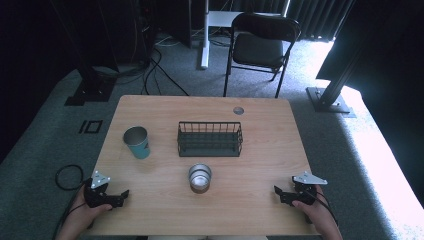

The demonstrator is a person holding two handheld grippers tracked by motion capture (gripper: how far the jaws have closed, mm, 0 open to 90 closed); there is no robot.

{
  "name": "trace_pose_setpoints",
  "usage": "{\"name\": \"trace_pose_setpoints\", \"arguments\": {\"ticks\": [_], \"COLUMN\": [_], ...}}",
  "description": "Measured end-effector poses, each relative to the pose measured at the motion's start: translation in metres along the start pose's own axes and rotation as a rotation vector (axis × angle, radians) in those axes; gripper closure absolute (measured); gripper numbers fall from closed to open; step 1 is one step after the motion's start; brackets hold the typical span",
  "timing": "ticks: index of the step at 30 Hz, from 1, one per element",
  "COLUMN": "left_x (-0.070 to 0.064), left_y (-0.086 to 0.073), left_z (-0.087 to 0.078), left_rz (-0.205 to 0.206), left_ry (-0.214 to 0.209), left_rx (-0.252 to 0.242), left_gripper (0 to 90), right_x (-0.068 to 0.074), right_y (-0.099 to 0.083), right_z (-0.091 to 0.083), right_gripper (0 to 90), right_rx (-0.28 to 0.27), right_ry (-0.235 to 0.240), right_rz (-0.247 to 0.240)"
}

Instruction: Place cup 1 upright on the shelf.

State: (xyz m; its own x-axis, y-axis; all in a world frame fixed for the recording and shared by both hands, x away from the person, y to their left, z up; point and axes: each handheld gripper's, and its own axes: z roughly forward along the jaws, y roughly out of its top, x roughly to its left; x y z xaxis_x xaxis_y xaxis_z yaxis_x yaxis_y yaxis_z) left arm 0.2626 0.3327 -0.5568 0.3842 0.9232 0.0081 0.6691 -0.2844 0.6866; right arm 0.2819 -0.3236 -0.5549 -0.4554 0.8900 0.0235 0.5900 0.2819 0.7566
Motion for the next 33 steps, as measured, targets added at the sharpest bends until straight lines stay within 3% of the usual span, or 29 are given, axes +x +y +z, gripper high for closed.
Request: {"name": "trace_pose_setpoints", "arguments": {"ticks": [4,7,16,27,33], "left_x": [0.0,0.0,0.0,0.0,0.0], "left_y": [0.0,0.0,0.0,0.0,0.0], "left_z": [0.0,0.0,0.0,0.0,0.0], "left_rz": [0.0,0.0,0.001,0.0,0.0], "left_ry": [0.0,0.0,-0.001,0.0,-0.001], "left_rx": [0.0,0.001,0.002,0.002,0.002], "left_gripper": [0.3,0.3,0.3,0.2,0.3], "right_x": [0.002,0.006,0.013,0.032,0.037], "right_y": [0.002,0.004,0.01,0.024,0.029], "right_z": [0.0,0.002,0.004,0.011,0.015], "right_gripper": [12.8,12.6,12.6,12.5,12.5], "right_rx": [-0.01,-0.023,-0.03,-0.055,-0.055], "right_ry": [0.02,0.075,0.1,0.185,0.203], "right_rz": [-0.013,-0.038,-0.057,-0.098,-0.104]}}
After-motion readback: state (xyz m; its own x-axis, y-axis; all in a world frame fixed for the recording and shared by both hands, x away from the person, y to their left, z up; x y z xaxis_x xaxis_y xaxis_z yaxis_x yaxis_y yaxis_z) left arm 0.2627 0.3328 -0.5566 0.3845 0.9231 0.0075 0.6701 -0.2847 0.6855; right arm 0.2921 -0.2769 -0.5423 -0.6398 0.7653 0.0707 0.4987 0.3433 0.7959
